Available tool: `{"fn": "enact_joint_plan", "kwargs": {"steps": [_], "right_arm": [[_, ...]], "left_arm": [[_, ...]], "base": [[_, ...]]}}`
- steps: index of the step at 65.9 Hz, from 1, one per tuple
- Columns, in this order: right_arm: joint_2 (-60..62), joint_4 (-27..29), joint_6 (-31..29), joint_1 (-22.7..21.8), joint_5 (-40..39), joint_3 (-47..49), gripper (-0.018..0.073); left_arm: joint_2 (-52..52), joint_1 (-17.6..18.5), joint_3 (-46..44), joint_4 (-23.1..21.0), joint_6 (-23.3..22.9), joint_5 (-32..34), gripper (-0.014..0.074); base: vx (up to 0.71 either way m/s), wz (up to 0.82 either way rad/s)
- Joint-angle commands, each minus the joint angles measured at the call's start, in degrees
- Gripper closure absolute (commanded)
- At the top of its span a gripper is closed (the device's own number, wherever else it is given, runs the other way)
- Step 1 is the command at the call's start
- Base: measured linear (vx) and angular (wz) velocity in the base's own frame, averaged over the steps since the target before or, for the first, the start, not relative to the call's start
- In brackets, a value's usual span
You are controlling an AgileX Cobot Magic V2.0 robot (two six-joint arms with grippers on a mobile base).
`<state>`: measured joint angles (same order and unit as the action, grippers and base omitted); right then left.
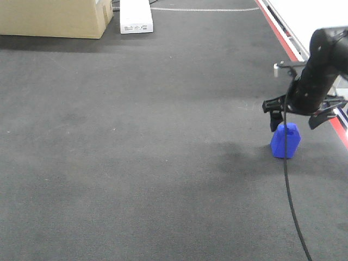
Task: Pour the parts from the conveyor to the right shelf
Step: 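Lower the open right gripper around the blue block and close it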
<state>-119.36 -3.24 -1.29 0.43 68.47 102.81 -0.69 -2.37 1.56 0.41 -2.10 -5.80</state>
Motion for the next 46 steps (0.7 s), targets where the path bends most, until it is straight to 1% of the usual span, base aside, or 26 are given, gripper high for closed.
{"fn": "enact_joint_plan", "kwargs": {"steps": [1, 18, 23, 29, 35, 42, 46], "right_arm": [[1.52, 0.20, -0.25, -0.63, -1.87, 1.86, -0.0064], [-1.55, 1.90, -0.32, -0.69, -3.70, 1.86, -0.0047], [-2.11, 1.90, -0.32, -0.69, -3.70, 1.86, -0.0028], [-2.31, 1.94, -0.32, -0.69, -3.49, 1.86, 0.0017], [-2.31, 1.88, -0.26, -0.69, -3.38, 1.86, 0.0091], [-2.12, 1.33, 0.30, -0.69, -2.18, 1.86, 0.0241], [-2.13, 1.16, 0.30, -0.69, -1.33, 1.86, 0.0359]], "left_arm": [[-0.62, 0.30, -1.13, -0.41, -0.49, 4.53, 0.0603], [-0.62, 0.30, -1.13, -0.41, -0.49, 4.53, 0.0603], [-0.62, 0.30, -1.13, -0.41, -0.49, 4.53, 0.0603], [-0.62, 0.30, -1.13, -0.41, -0.49, 4.53, 0.0603], [-0.62, 0.30, -1.13, -0.41, -0.49, 4.53, 0.0603], [-0.62, 0.30, -1.13, -0.41, -0.49, 4.53, 0.0603], [-0.62, 0.30, -1.13, -0.41, -0.49, 4.53, 0.0603]], "base": [[0.00, 0.00], [0.00, 0.00], [0.00, 0.00], [0.00, 0.00], [0.00, 0.00], [0.00, 0.00], [0.00, 0.00]]}}
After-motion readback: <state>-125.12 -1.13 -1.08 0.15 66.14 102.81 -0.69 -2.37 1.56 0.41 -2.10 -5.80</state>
